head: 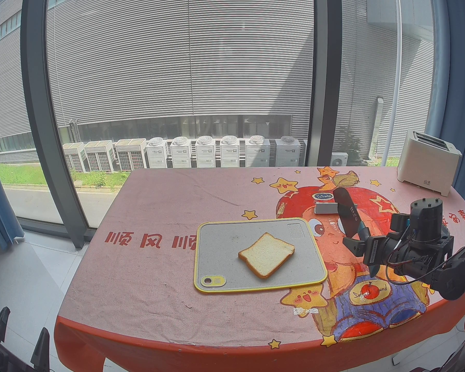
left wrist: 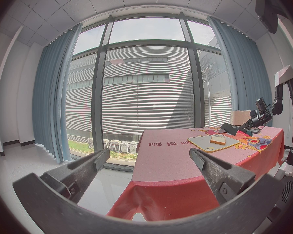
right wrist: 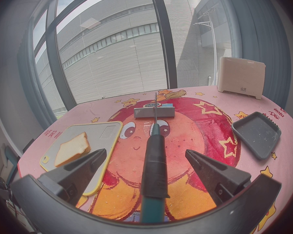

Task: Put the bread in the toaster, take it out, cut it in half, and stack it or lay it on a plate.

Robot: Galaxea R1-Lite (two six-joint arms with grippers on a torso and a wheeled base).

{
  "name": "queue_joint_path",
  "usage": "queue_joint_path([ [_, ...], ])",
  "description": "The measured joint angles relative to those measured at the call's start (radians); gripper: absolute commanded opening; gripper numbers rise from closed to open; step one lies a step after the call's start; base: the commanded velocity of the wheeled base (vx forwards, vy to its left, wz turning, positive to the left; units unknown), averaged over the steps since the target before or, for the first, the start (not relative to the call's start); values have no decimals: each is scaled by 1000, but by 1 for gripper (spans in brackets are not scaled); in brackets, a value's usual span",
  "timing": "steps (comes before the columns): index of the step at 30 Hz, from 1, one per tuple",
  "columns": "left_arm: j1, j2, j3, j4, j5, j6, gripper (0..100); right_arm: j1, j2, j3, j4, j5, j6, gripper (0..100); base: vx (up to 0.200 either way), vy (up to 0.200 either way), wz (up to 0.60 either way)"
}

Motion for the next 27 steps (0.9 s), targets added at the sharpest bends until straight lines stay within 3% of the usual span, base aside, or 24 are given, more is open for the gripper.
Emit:
queue_joint_path([
  [27, 0, 0, 0, 0, 0, 0, 100, -27, 61, -21, -4, 3, 3, 100, 0, 0, 0],
])
